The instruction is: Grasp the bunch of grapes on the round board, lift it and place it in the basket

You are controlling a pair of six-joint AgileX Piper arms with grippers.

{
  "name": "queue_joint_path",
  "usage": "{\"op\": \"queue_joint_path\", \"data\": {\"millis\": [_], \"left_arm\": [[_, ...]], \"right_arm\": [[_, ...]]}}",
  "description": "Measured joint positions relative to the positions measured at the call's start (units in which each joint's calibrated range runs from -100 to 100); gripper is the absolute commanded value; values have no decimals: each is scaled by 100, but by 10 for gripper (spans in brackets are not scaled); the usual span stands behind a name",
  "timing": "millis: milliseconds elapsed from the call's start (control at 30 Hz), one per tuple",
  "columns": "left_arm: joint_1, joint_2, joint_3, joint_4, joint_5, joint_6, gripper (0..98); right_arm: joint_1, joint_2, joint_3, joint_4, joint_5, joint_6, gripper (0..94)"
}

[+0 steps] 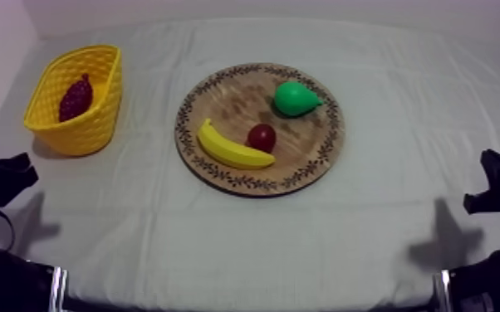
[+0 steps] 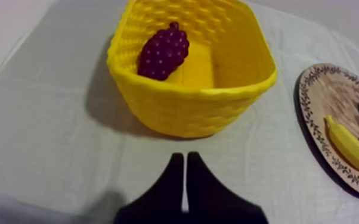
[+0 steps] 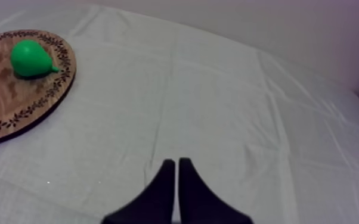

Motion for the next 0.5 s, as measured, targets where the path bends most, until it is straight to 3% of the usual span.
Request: {"op": "queue_joint_path", "data": {"millis": [500], "left_arm": [[-61,-999,424,250,-829,-428,0]], "right_arm": [[0,0,0,0,0,0,5]]}}
